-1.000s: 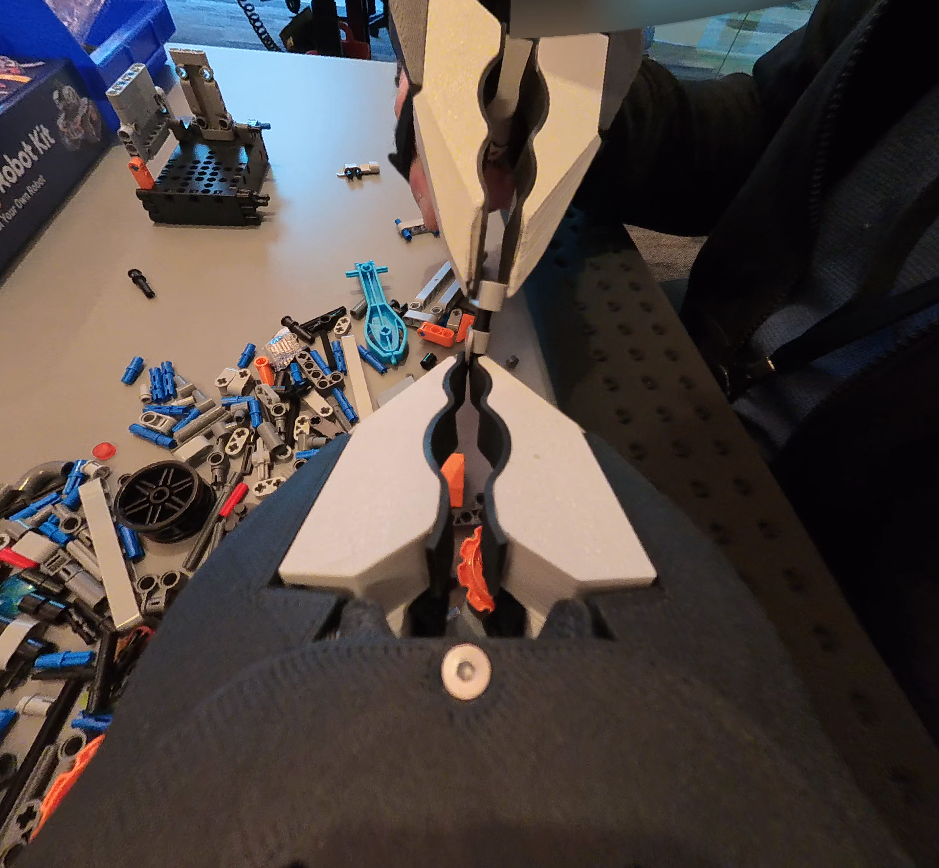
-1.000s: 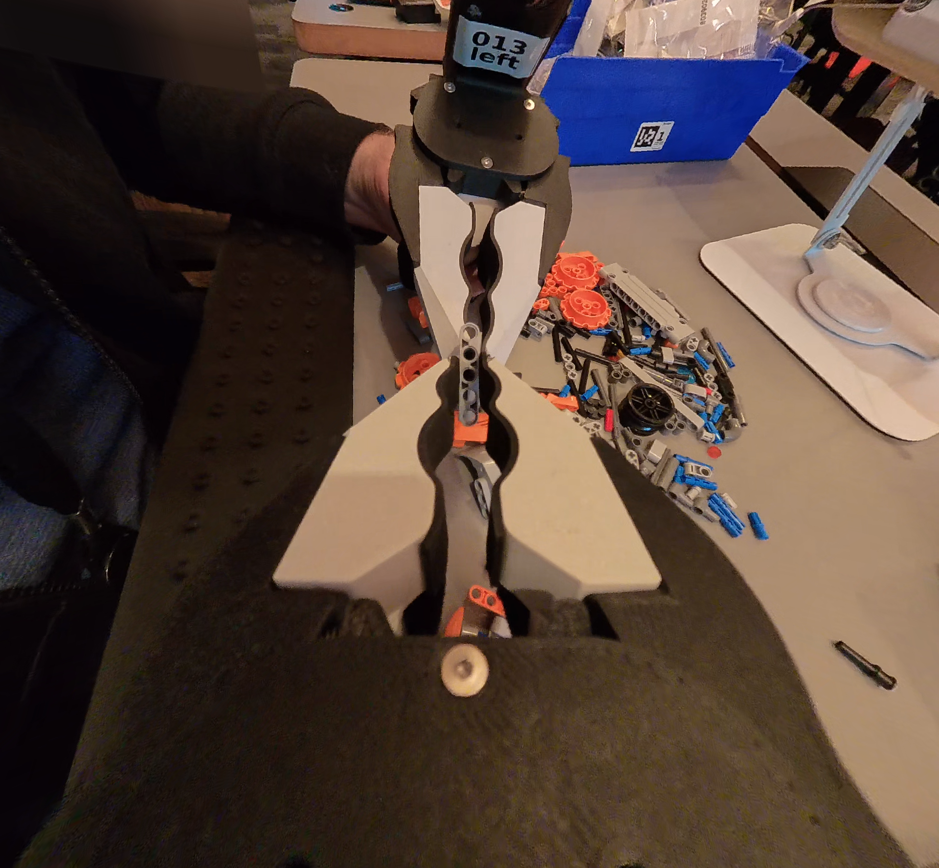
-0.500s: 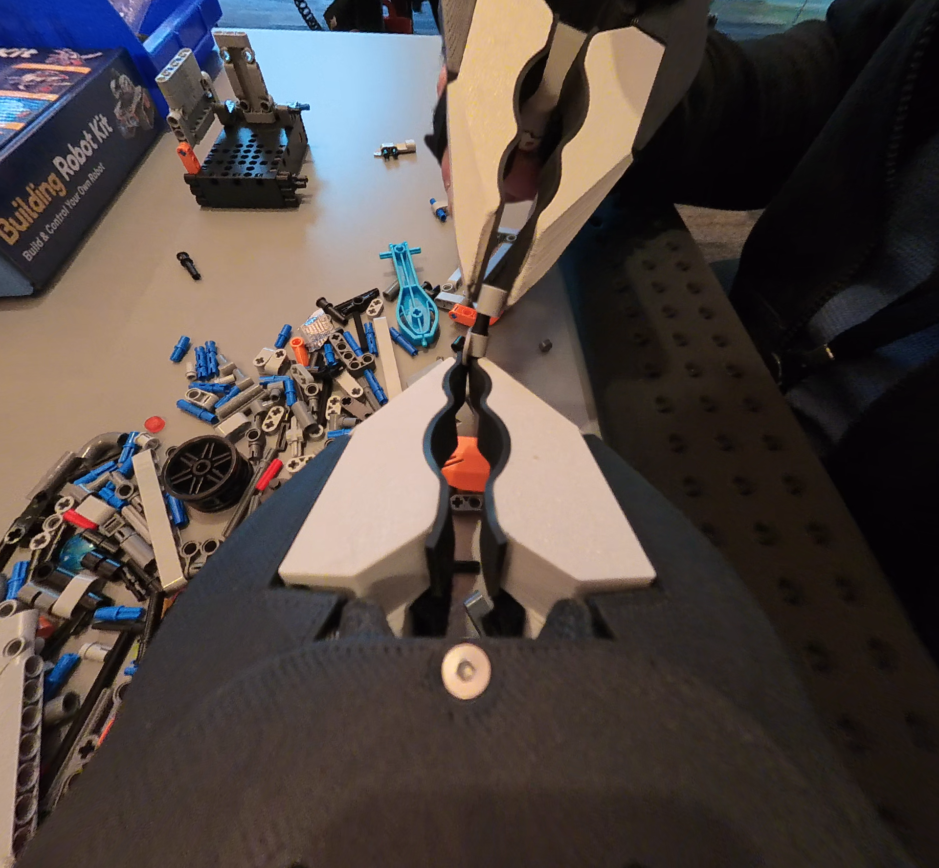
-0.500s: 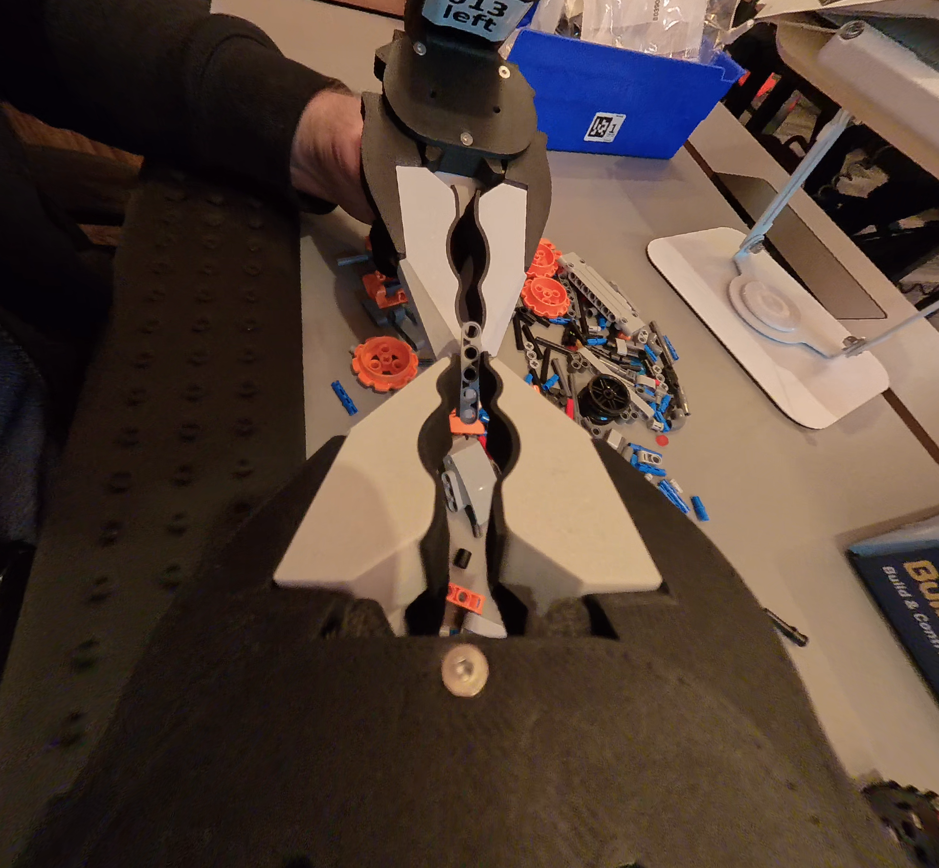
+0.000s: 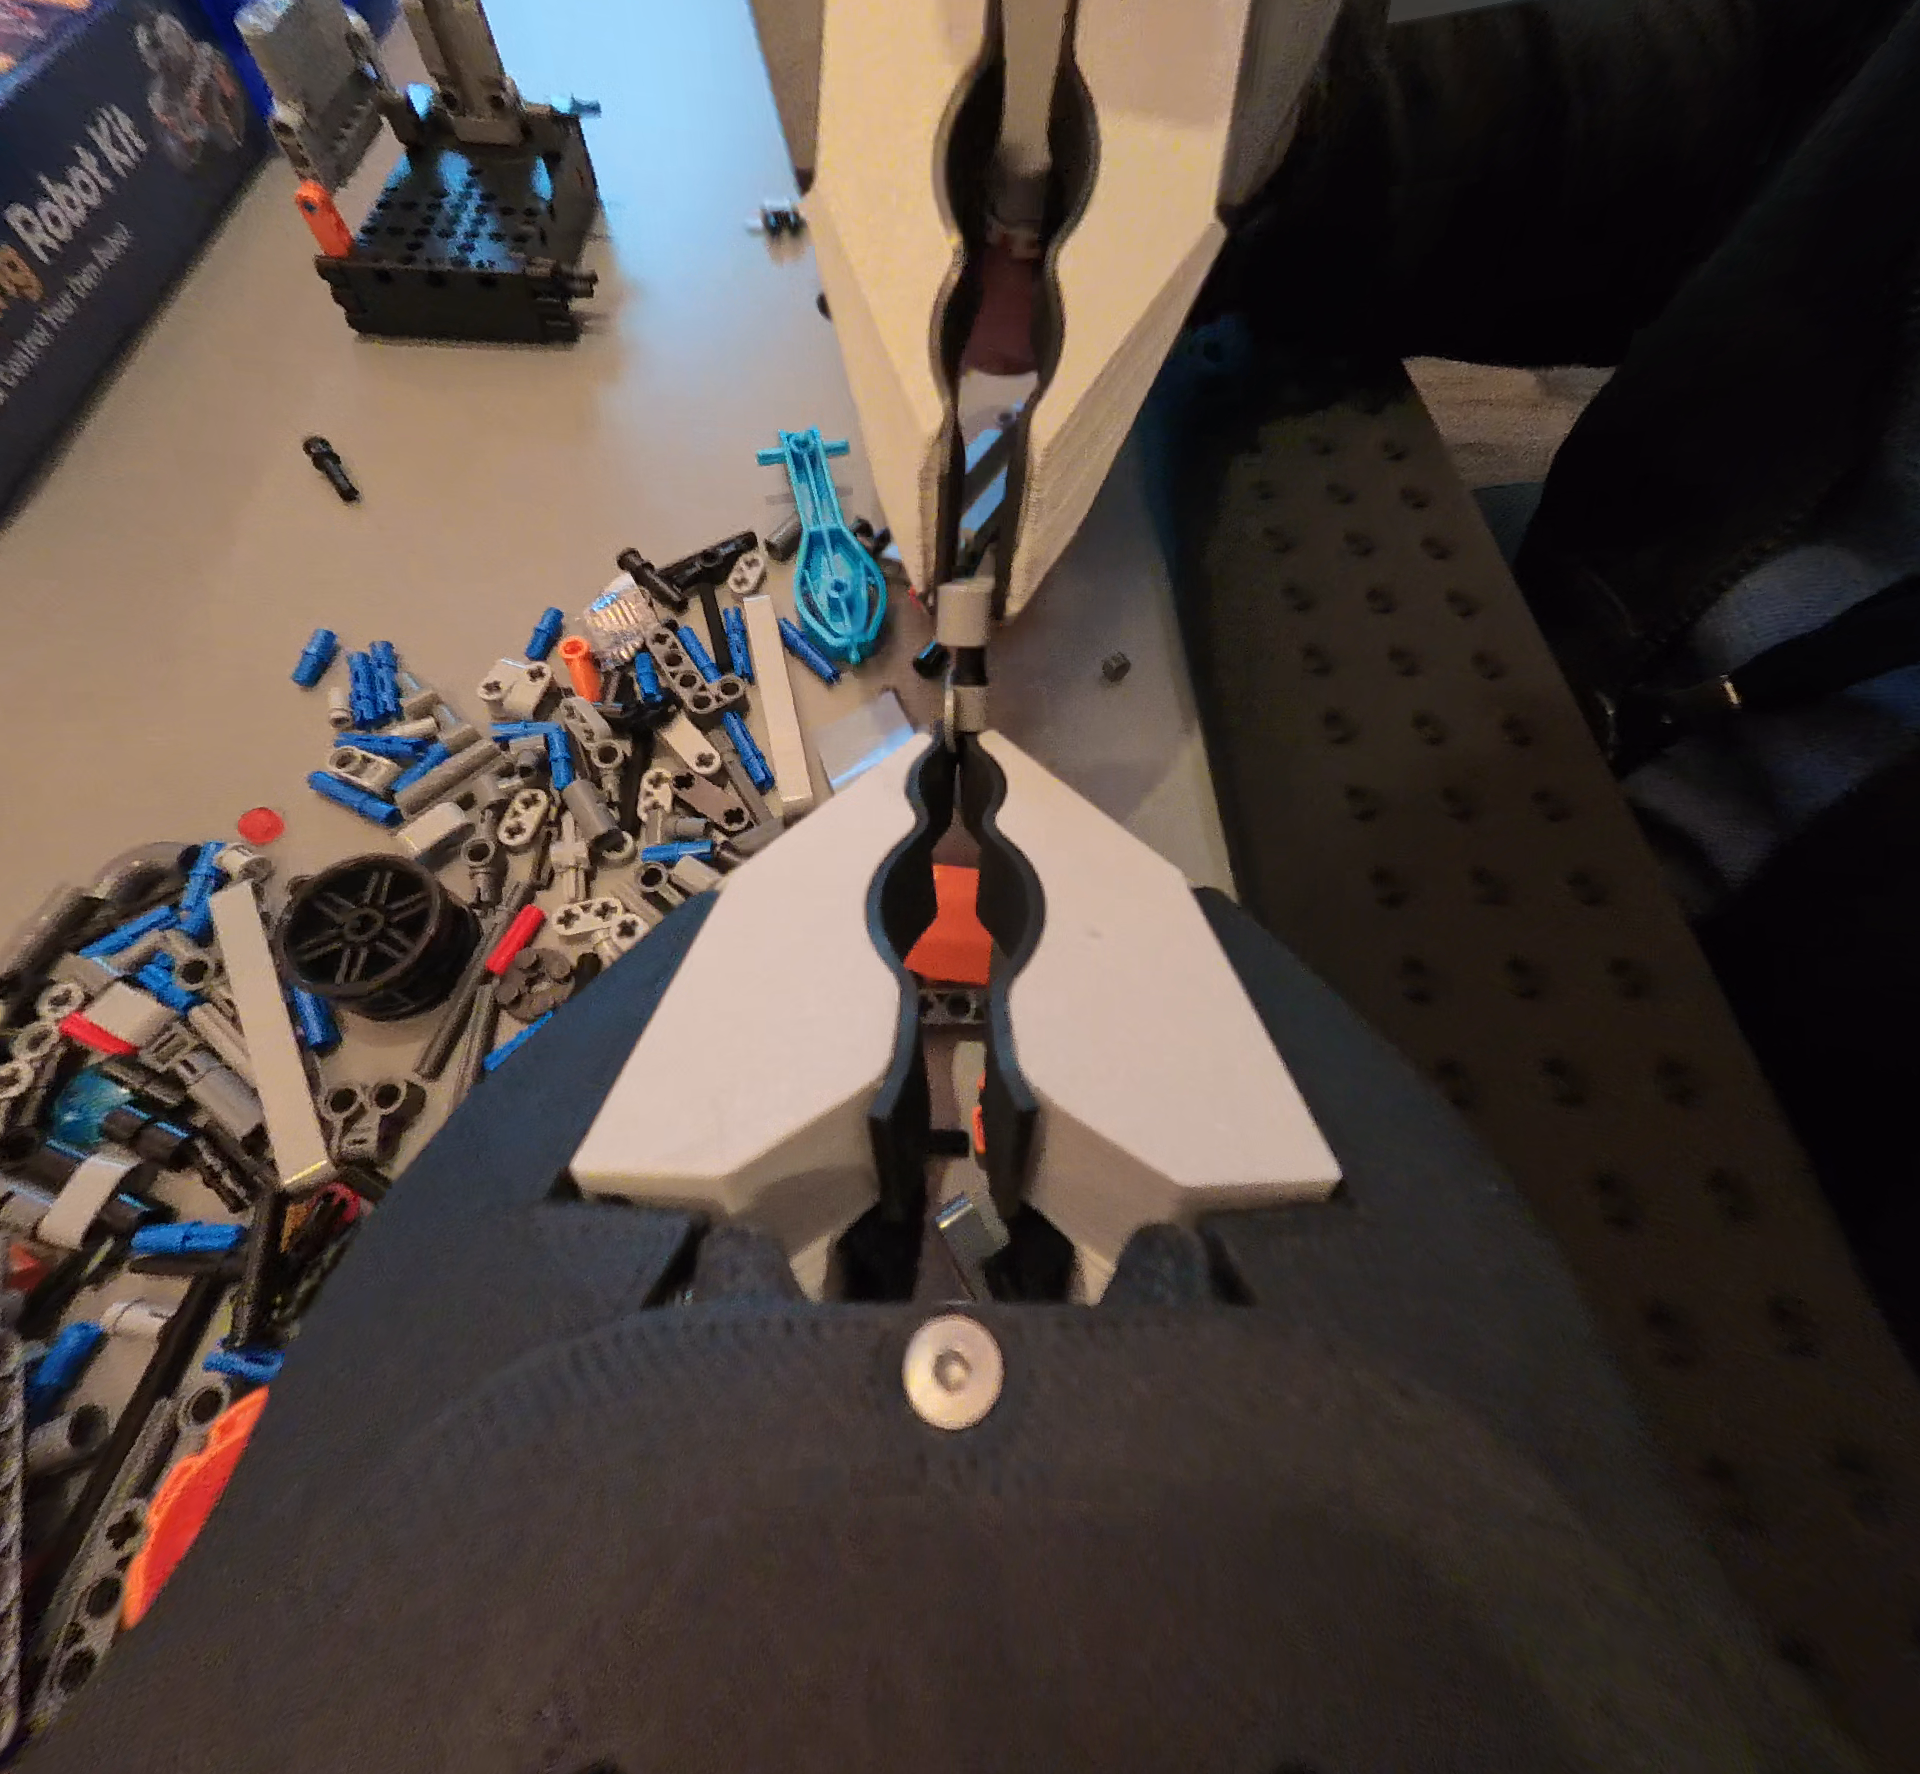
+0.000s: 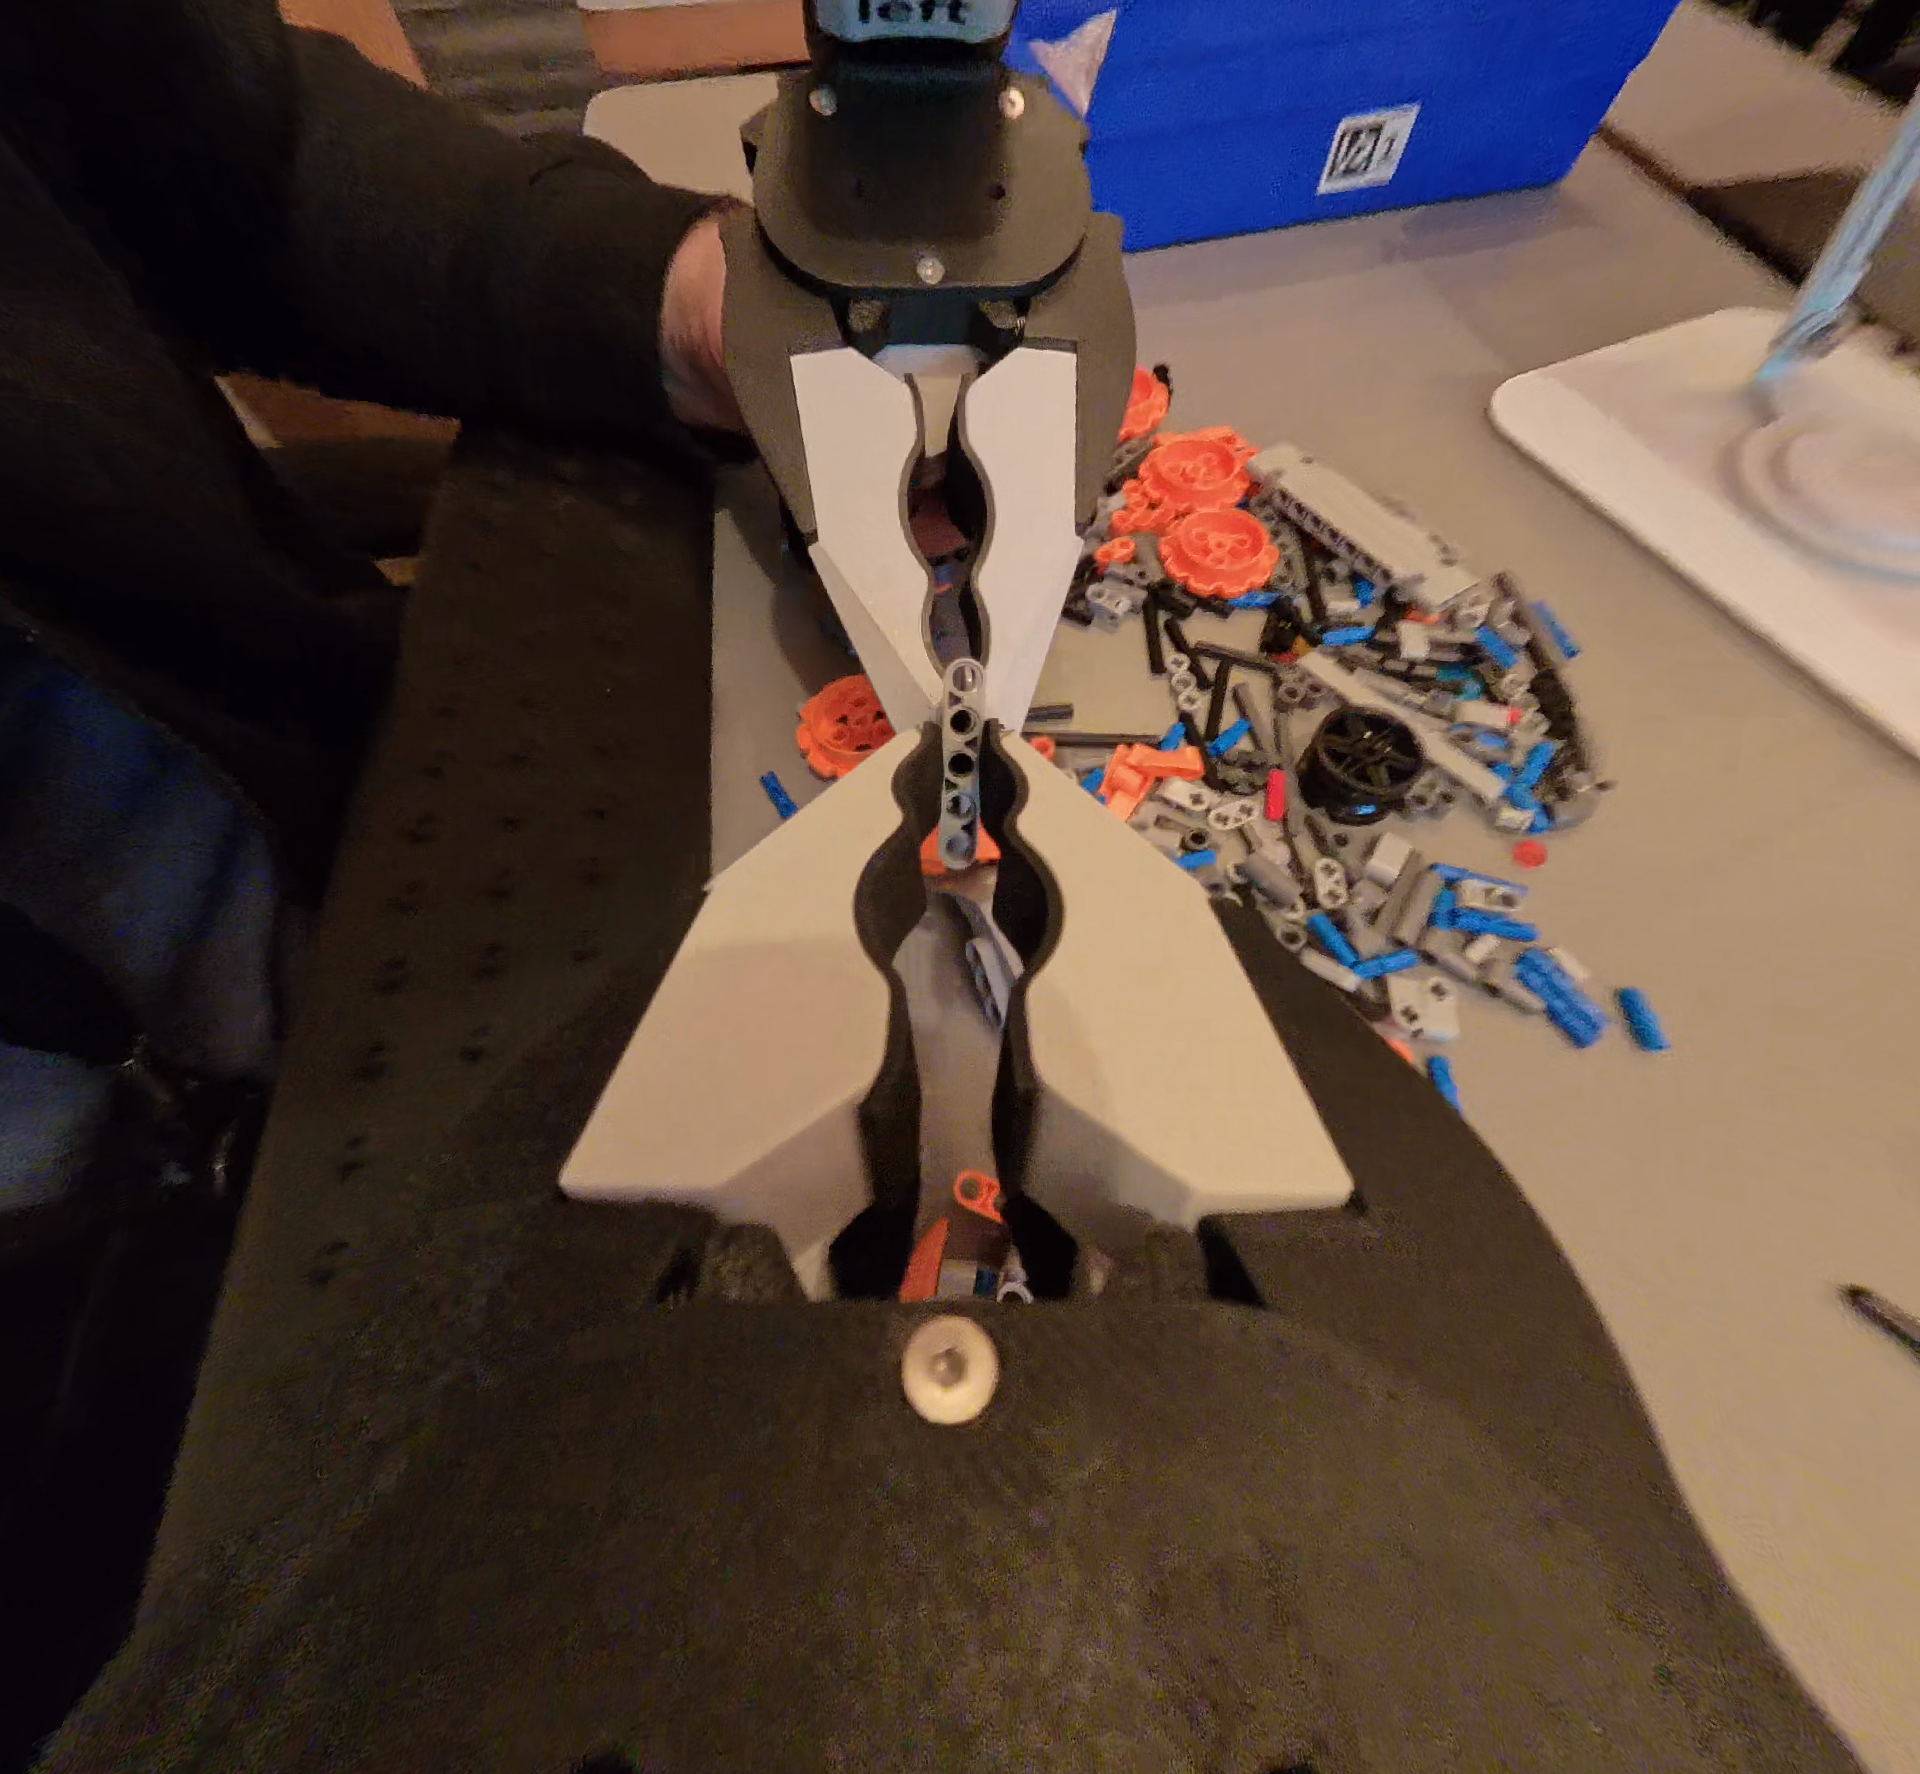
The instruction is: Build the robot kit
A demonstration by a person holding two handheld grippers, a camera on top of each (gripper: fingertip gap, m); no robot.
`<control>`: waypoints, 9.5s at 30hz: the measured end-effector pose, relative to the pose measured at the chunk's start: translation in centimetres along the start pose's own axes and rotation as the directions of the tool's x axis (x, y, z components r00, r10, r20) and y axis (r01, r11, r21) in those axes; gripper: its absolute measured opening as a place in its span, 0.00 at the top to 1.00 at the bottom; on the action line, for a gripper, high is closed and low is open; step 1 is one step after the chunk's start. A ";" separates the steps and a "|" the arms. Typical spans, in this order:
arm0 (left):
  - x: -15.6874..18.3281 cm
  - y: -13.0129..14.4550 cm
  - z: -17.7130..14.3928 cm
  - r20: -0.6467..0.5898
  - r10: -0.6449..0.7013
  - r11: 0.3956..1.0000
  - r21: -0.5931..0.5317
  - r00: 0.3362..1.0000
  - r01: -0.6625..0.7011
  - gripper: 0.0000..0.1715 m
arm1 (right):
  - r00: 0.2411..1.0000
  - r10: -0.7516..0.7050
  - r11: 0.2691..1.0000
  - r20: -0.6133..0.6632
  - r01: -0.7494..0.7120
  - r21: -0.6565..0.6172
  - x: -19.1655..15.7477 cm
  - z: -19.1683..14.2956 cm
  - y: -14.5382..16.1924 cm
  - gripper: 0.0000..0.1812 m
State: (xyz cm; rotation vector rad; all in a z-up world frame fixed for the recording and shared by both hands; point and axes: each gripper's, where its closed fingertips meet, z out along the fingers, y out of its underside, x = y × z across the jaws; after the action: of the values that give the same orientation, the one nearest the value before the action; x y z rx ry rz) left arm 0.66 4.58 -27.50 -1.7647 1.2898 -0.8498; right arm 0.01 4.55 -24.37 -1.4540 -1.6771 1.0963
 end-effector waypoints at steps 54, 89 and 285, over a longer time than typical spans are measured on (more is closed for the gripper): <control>0.1 -0.9 -0.6 -0.159 -0.353 0.929 0.058 0.922 0.366 1.00 | 0.990 0.120 0.984 0.078 -0.128 0.120 0.9 0.0 -1.1 0.97; 2.8 -0.5 -0.6 -0.035 0.227 0.972 -0.050 0.973 -0.228 1.00 | 0.982 -0.116 0.992 0.146 0.107 0.069 -2.6 -0.4 -0.8 0.97; 1.8 1.6 4.0 -0.046 -0.235 0.952 -0.211 0.971 0.220 1.00 | 0.971 0.126 0.892 0.202 -0.022 -0.451 -1.2 -1.0 8.9 0.98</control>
State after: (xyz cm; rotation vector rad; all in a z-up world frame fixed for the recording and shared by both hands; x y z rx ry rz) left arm 3.86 3.30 -30.73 -2.0945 1.2723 -0.9412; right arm 5.05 3.85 -31.89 -1.7386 -2.1591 0.9852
